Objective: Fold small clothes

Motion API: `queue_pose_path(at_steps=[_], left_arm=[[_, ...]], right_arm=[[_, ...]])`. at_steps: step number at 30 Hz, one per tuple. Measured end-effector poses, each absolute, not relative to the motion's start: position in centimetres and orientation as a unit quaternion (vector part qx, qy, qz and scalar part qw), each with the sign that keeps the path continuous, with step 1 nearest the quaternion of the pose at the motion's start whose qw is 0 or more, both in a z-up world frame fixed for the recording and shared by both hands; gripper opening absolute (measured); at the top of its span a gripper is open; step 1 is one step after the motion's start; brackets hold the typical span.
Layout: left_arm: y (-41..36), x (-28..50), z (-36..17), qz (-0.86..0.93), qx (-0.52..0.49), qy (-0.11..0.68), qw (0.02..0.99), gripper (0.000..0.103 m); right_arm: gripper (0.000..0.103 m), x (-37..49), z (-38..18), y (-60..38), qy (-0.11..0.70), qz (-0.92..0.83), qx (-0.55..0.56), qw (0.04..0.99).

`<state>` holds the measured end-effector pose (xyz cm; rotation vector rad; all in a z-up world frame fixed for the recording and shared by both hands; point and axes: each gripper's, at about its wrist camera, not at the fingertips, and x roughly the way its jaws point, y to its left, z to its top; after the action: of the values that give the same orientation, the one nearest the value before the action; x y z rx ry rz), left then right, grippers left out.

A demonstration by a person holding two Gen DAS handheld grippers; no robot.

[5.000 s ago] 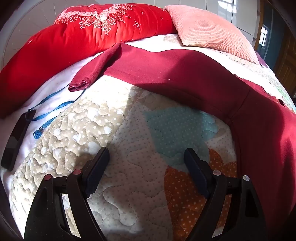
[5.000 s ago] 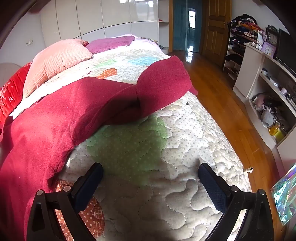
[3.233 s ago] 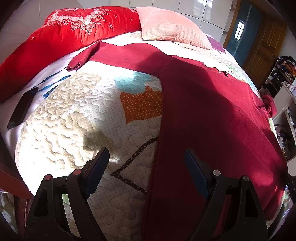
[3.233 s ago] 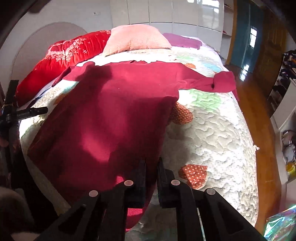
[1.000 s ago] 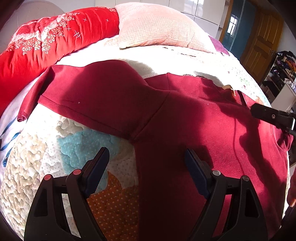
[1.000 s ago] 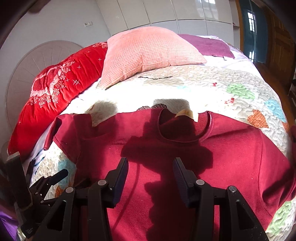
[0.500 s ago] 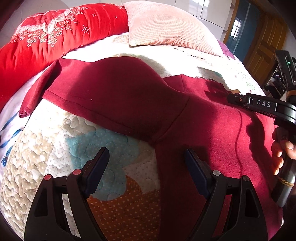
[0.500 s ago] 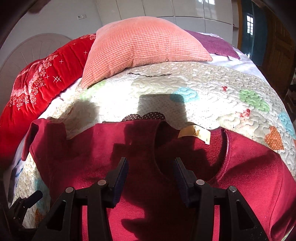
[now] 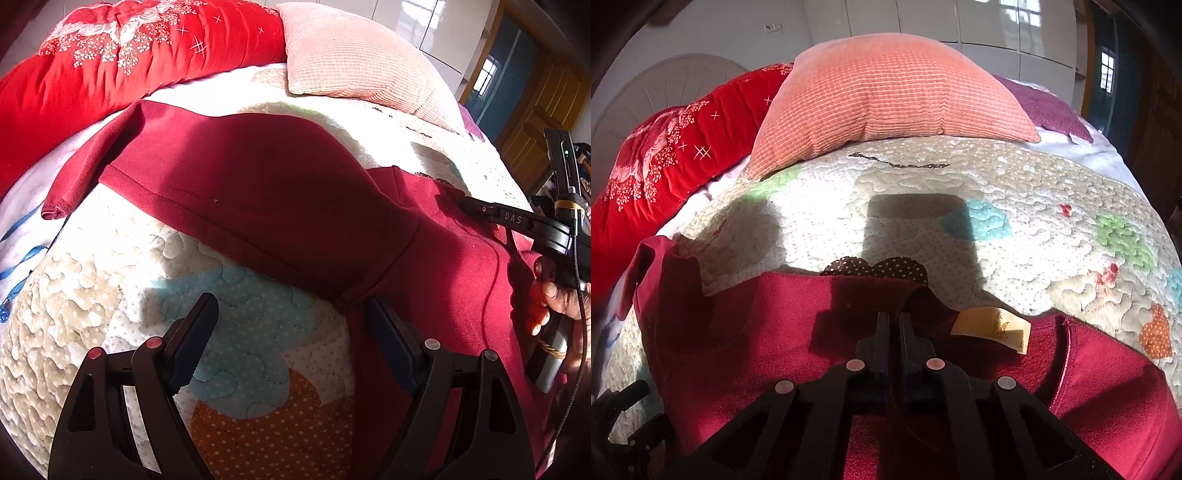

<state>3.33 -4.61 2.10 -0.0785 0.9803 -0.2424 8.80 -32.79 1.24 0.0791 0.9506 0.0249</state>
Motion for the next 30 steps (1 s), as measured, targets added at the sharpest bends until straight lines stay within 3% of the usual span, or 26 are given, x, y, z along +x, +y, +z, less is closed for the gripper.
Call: queue_pose_path(at_steps=[7, 14, 17, 18, 19, 24, 30], left_arm=[[-4.4, 3.4, 2.3, -0.113, -0.038, 0.467, 0.876, 0.083], [-3.6, 3.8, 2.4, -0.103, -0.046, 0.469, 0.876, 0.083], [-2.8, 3.7, 2.8, -0.096, -0.051, 0.467, 0.878, 0.083], [-2.5, 3.8, 2.9, -0.089, -0.051, 0.467, 0.878, 0.083], [-2.0, 3.7, 3.0, -0.08, -0.051, 0.466, 0.88, 0.083], [1.6, 4.2, 3.7, -0.013, -0.056, 0.454, 0.889, 0.083], [8.5, 4.2, 4.3, 0.075, -0.1, 0.443, 0.888, 0.083]], right_arm=[[0.003, 9.0, 2.7, -33.2, 0.43, -0.014, 0.034, 0.902], [0.003, 9.5, 0.9, -32.0, 0.472, -0.024, -0.003, 0.881], [0.027, 8.1, 3.2, -30.9, 0.449, -0.013, 0.017, 0.893], [0.04, 7.7, 4.2, -30.2, 0.441, 0.005, 0.029, 0.897], [0.043, 7.5, 5.2, -29.1, 0.435, 0.027, 0.038, 0.899], [0.043, 7.5, 7.6, -21.8, 0.44, 0.157, 0.06, 0.882], [0.043, 8.8, 5.2, -13.5, 0.457, 0.246, 0.101, 0.848]])
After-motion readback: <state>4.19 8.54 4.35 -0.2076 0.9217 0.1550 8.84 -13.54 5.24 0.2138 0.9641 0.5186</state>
